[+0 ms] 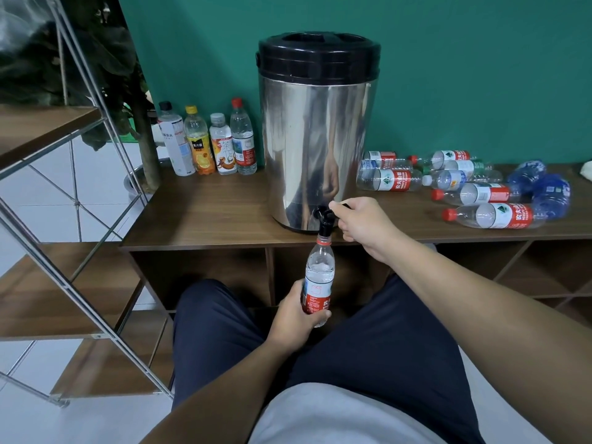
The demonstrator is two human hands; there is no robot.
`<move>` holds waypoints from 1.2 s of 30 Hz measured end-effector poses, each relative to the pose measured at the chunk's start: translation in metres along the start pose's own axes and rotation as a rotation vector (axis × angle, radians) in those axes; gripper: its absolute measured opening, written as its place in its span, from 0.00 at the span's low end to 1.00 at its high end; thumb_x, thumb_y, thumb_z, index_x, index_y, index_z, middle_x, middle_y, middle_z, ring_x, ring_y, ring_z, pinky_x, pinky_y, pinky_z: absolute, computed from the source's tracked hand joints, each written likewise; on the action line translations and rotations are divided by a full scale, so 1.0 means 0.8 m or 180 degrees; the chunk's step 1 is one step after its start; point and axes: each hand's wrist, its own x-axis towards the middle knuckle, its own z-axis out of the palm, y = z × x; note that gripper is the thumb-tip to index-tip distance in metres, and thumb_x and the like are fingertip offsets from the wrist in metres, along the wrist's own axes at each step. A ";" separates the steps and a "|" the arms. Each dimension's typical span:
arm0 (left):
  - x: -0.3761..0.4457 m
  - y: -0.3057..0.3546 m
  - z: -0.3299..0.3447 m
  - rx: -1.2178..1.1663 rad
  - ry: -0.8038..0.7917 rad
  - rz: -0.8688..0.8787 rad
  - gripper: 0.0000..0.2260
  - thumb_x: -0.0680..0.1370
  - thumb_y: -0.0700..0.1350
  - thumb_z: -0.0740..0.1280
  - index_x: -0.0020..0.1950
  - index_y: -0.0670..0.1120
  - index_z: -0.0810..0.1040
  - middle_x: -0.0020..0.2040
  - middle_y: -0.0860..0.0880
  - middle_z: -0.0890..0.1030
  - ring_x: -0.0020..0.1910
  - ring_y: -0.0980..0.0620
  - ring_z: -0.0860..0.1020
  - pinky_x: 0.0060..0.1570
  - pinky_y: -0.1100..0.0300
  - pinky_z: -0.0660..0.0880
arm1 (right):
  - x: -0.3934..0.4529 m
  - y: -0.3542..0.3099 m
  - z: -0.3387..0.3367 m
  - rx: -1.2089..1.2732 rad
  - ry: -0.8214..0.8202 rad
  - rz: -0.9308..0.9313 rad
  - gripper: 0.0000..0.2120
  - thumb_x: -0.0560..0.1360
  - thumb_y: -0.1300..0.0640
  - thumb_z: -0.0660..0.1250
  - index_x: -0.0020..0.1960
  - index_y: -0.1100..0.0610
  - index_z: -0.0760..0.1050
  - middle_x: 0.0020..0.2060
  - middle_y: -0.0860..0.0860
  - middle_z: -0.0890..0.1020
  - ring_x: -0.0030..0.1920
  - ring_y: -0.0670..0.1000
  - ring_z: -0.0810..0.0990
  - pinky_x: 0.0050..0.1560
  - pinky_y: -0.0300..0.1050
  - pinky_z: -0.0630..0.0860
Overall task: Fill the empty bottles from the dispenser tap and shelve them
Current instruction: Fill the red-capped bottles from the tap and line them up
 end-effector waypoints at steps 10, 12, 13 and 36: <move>-0.001 0.000 0.000 -0.0010 0.0020 0.0012 0.37 0.74 0.51 0.86 0.80 0.56 0.72 0.67 0.59 0.83 0.66 0.58 0.83 0.70 0.50 0.83 | -0.005 0.001 0.000 -0.0243 0.0088 -0.0072 0.15 0.88 0.51 0.67 0.48 0.60 0.79 0.27 0.49 0.68 0.30 0.50 0.62 0.34 0.49 0.59; 0.000 0.001 0.000 -0.0002 0.0033 0.0031 0.36 0.74 0.50 0.86 0.79 0.55 0.73 0.66 0.59 0.84 0.65 0.58 0.83 0.69 0.51 0.83 | -0.005 0.003 -0.001 -0.0335 0.0124 -0.0116 0.16 0.87 0.50 0.67 0.46 0.59 0.79 0.27 0.50 0.69 0.30 0.51 0.63 0.35 0.51 0.61; 0.000 0.001 0.000 0.0003 0.0039 0.0031 0.36 0.74 0.50 0.86 0.78 0.55 0.73 0.66 0.59 0.84 0.65 0.58 0.83 0.69 0.51 0.83 | -0.005 0.003 0.000 -0.0388 0.0143 -0.0151 0.16 0.86 0.49 0.67 0.45 0.58 0.79 0.28 0.50 0.69 0.31 0.51 0.64 0.37 0.52 0.61; -0.001 0.002 0.000 -0.0066 0.0084 0.0083 0.34 0.75 0.49 0.85 0.77 0.56 0.75 0.64 0.59 0.85 0.62 0.61 0.84 0.66 0.55 0.84 | -0.008 -0.009 0.002 -0.1211 0.0608 -0.0561 0.18 0.84 0.49 0.69 0.39 0.59 0.81 0.27 0.48 0.81 0.30 0.49 0.77 0.39 0.49 0.73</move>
